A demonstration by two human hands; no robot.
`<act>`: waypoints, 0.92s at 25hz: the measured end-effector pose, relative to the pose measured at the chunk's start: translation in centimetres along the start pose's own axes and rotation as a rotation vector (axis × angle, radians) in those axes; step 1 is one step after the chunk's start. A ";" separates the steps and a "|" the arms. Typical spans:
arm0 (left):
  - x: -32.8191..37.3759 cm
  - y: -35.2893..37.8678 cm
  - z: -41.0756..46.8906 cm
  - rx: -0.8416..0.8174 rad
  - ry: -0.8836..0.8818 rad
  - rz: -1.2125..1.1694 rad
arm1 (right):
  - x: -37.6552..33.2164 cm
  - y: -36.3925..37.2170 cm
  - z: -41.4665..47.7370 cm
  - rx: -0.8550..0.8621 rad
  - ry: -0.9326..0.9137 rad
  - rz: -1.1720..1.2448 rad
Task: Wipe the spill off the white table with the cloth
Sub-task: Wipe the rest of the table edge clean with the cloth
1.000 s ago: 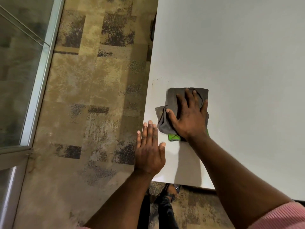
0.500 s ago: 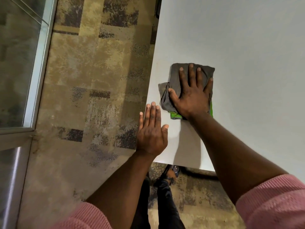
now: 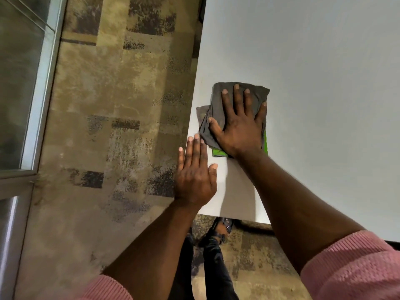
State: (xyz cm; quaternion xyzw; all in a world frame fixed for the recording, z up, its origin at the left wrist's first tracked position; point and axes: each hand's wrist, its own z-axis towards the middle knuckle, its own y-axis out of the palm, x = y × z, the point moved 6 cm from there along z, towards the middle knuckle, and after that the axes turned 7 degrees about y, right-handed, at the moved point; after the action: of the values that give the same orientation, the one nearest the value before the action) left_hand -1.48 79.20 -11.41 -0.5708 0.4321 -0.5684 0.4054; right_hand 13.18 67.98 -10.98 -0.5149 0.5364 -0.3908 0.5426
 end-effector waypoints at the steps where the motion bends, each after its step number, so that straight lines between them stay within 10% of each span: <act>1: -0.1 0.0 -0.1 -0.013 0.003 0.002 | 0.2 0.2 -0.4 -0.013 -0.026 -0.004; 23: -1.0 -1.0 -1.7 0.247 -0.081 -0.261 | -8.8 1.1 1.7 -0.065 -0.208 0.029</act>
State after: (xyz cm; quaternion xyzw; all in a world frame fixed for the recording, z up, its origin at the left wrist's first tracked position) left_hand -3.13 80.46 -10.66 -0.5902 0.2648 -0.6416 0.4123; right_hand 13.62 77.01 -10.63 -0.5624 0.4970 -0.3097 0.5838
